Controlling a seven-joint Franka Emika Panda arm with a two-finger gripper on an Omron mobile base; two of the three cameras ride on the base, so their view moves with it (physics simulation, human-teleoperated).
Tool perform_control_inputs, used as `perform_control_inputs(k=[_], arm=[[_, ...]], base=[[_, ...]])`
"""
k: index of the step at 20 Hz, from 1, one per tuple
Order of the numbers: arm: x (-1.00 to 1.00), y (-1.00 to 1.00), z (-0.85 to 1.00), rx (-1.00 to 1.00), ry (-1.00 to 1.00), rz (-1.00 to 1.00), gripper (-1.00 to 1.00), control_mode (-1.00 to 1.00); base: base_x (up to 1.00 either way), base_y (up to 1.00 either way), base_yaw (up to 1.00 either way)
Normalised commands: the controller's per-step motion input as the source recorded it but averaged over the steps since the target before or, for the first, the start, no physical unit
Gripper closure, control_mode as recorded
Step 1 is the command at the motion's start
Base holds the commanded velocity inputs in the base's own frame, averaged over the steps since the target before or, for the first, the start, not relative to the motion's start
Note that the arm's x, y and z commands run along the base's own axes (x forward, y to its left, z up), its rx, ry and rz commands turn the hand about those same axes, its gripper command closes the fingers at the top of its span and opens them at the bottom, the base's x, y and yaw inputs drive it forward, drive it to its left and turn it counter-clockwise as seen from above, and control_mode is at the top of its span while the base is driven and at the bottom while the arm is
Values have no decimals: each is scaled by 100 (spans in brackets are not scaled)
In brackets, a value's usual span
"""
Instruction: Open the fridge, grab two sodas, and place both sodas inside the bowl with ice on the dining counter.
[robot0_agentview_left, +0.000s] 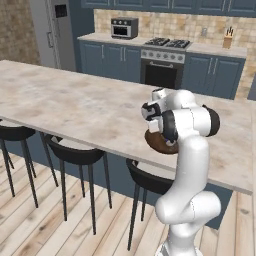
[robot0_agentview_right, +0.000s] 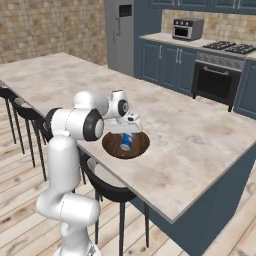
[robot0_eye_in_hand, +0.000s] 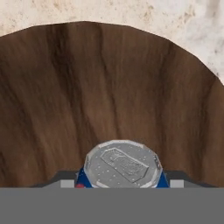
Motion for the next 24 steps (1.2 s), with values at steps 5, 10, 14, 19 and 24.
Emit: perform_control_inputs(k=[5, 10, 14, 19, 24], arm=[[8, -1, -20, 0, 1, 0, -100, -100], [2, -5, -9, 3, 0, 0, -100, -100], [0, -8, 1, 8, 0, 0, -100, -100], [-10, 0, 30, 5, -2, 0, -100, -100], [-20, 0, 62, 1, -6, 0, -100, -100]], base=[[0, 0, 0], [0, 0, 0], [0, 0, 0], [0, 0, 0], [0, 0, 0]])
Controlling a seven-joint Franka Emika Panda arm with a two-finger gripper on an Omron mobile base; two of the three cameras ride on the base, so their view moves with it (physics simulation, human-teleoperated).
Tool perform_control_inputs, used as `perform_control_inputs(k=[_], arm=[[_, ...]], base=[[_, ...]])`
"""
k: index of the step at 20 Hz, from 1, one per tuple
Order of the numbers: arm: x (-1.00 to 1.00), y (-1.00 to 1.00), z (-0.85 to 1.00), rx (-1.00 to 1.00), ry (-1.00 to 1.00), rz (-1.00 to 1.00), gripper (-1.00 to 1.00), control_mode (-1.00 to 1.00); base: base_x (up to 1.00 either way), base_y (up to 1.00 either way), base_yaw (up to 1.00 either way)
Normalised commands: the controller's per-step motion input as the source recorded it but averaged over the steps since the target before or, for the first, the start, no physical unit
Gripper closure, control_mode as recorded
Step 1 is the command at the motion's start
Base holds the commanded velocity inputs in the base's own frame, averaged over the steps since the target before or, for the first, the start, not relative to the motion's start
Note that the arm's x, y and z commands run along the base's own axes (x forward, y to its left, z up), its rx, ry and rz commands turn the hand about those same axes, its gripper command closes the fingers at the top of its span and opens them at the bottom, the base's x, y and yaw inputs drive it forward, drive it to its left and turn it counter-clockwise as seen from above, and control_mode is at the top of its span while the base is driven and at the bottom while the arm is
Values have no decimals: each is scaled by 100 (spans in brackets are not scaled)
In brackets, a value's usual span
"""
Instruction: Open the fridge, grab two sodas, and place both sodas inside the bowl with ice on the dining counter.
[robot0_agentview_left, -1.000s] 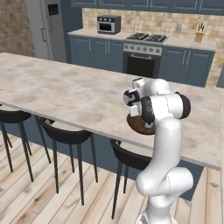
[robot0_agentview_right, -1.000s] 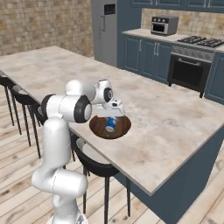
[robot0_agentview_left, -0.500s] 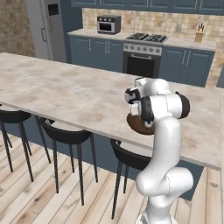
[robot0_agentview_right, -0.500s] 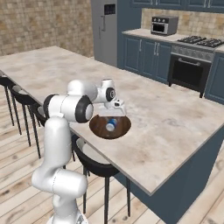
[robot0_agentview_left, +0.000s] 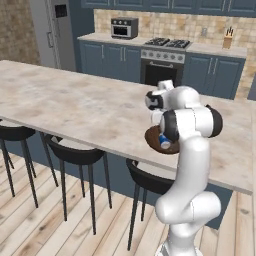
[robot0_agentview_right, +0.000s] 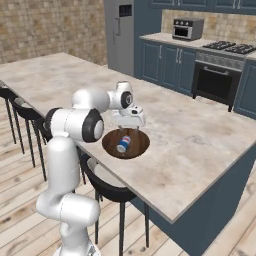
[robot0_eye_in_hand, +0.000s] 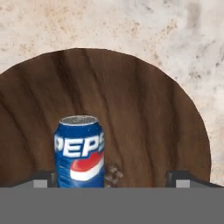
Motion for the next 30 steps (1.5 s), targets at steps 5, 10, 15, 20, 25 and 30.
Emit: perform_control_inputs(k=[5, 10, 15, 20, 25, 30], arm=[[-47, 0, 61, 1, -8, 0, -100, -100], [-82, 0, 37, 0, -7, 0, -100, -100], [-100, 0, 14, 0, -4, 0, -100, -100], [-100, 1, 8, 0, -4, 0, -100, -100], [-100, 17, 11, 0, -2, 0, -100, -100], [-100, 28, 7, 0, -1, 0, -100, -100]], base=[[0, 0, 0], [0, 0, 0], [0, 0, 0], [0, 0, 0], [0, 0, 0], [0, 0, 0]])
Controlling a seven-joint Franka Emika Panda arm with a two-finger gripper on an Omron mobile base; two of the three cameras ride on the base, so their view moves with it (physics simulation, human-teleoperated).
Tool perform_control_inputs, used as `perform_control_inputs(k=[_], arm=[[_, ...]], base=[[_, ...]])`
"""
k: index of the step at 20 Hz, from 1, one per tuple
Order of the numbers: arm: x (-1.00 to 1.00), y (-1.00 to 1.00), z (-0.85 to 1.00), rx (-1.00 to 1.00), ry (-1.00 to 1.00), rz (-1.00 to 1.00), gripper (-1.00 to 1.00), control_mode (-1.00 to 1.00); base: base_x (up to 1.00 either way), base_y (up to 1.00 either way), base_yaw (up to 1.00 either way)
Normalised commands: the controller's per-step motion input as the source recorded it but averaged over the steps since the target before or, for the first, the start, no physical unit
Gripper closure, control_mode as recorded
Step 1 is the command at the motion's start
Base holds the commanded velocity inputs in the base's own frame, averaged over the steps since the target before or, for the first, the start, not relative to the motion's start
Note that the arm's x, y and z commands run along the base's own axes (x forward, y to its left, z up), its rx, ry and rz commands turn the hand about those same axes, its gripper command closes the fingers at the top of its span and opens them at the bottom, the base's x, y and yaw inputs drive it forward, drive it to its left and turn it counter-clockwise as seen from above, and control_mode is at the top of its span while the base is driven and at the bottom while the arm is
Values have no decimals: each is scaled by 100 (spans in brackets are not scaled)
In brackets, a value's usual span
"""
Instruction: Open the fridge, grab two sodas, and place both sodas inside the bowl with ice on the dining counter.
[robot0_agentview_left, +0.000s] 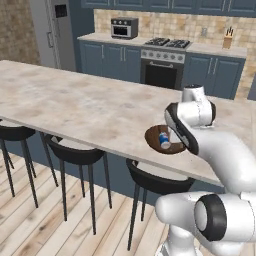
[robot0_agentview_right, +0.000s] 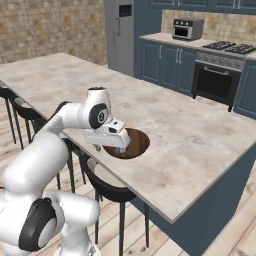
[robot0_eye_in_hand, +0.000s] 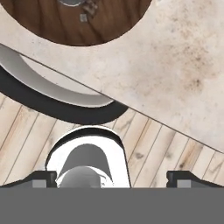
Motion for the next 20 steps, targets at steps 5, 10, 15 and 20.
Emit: perform_control_inputs(k=[5, 10, 15, 20], arm=[[-85, 36, 0, 0, -1, 1, -100, -100], [-61, 37, -12, -5, 0, 4, -100, -100], [-13, 2, -15, -2, 0, 1, -100, -100], [-30, -8, -7, 0, -6, 0, -100, 100]], base=[[0, 0, 0], [0, 0, 0], [0, 0, 0], [-12, -8, -1]])
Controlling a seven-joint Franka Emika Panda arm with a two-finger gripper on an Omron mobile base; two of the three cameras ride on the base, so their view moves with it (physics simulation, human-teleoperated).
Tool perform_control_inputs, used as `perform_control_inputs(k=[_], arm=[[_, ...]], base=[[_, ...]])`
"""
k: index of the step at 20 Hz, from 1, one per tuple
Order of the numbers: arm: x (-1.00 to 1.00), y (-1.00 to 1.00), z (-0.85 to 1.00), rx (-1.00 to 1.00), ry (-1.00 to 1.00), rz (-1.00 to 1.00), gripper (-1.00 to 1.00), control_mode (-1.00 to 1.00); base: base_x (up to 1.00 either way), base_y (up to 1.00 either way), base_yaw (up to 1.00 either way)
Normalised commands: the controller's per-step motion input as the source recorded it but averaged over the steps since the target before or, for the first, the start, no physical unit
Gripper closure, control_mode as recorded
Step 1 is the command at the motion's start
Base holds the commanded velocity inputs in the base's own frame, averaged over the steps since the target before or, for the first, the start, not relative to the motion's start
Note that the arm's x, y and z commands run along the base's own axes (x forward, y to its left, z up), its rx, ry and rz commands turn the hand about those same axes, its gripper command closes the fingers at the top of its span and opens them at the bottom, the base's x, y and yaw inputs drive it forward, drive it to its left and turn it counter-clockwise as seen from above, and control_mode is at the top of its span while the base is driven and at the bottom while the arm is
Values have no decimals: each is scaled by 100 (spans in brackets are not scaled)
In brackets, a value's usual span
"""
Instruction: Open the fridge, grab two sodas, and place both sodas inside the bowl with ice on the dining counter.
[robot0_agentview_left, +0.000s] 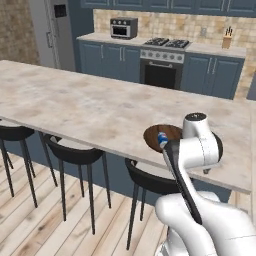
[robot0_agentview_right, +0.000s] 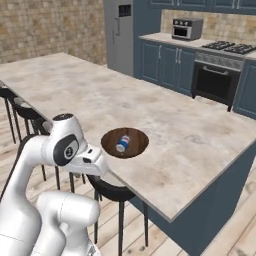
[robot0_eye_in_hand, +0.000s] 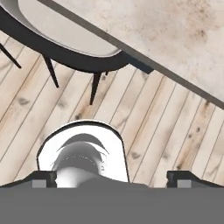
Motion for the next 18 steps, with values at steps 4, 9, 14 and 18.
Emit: perform_control_inputs(k=[4, 9, 14, 18], arm=[[0, 0, 0, 0, 0, 0, -100, 100], [0, 0, 0, 0, 0, 0, -100, 100], [0, 0, 0, 0, 0, 0, -100, 100], [0, 0, 0, 0, 0, 0, -100, 100]], base=[[-53, -57, -14], [-37, -84, -18], [-16, -100, -17], [13, -100, -11]])
